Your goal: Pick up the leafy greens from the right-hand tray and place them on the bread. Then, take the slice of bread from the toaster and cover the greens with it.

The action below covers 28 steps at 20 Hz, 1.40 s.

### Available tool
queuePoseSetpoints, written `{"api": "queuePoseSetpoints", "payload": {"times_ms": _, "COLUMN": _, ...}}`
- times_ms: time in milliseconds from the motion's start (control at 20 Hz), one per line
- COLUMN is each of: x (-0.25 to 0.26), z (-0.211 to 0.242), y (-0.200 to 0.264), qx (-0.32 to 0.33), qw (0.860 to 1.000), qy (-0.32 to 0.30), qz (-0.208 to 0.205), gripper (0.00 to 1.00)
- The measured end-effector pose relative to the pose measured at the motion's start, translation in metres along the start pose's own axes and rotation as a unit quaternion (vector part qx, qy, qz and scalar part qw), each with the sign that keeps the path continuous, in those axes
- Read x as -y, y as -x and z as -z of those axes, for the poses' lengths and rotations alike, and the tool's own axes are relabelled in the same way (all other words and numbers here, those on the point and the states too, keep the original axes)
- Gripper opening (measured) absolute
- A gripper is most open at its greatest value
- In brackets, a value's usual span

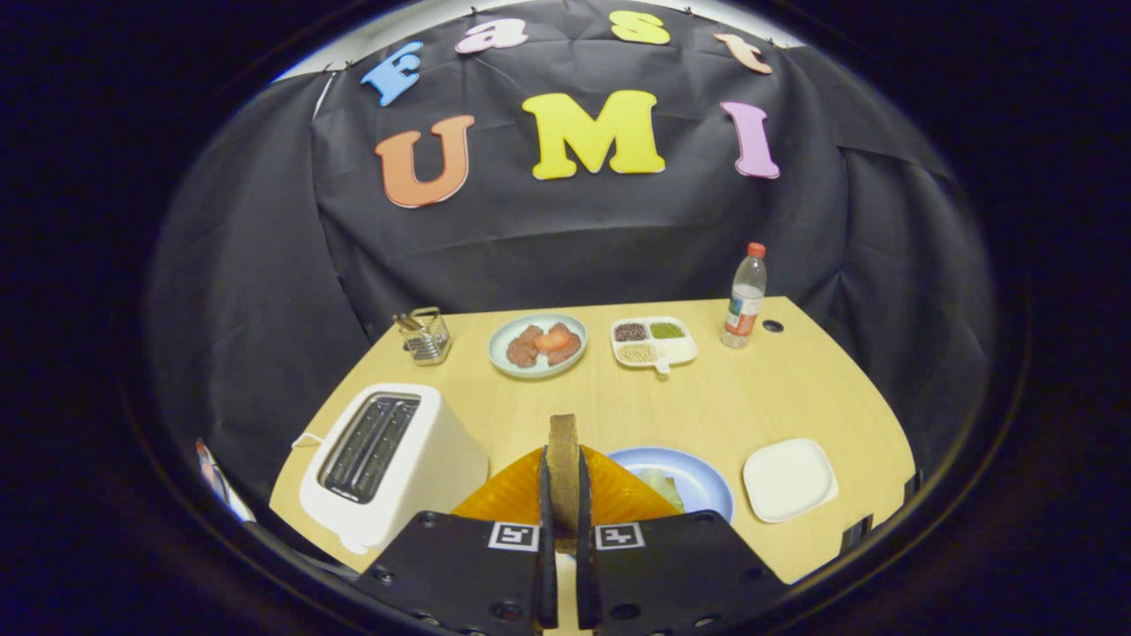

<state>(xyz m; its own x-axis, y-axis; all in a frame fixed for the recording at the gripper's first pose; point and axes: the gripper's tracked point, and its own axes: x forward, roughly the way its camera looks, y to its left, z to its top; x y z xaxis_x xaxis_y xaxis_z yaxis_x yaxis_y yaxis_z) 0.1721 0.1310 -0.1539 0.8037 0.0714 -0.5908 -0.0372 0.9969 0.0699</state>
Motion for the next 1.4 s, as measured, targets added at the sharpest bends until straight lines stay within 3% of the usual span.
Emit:
{"api": "queuePoseSetpoints", "payload": {"times_ms": 450, "x": 0.049, "z": 0.047, "y": -0.036, "qx": -0.047, "qw": 0.995, "qy": -0.073, "qz": -0.043, "gripper": 0.08}}
{"api": "queuePoseSetpoints", "payload": {"times_ms": 800, "x": 0.100, "z": 0.073, "y": -0.058, "qx": -0.053, "qw": 0.998, "qy": -0.023, "qz": -0.013, "gripper": 0.10}}
{"api": "queuePoseSetpoints", "payload": {"times_ms": 1050, "x": 0.114, "z": 0.083, "y": -0.070, "qx": -0.050, "qw": 0.998, "qy": -0.030, "qz": -0.012, "gripper": 0.14}}
{"api": "queuePoseSetpoints", "payload": {"times_ms": 1300, "x": 0.126, "z": 0.092, "y": -0.072, "qx": -0.039, "qw": 0.999, "qy": 0.002, "qz": 0.019, "gripper": 0.46}}
{"api": "queuePoseSetpoints", "payload": {"times_ms": 1400, "x": 0.127, "z": 0.091, "y": -0.068, "qx": -0.030, "qw": 0.999, "qy": 0.003, "qz": 0.029, "gripper": 0.47}}
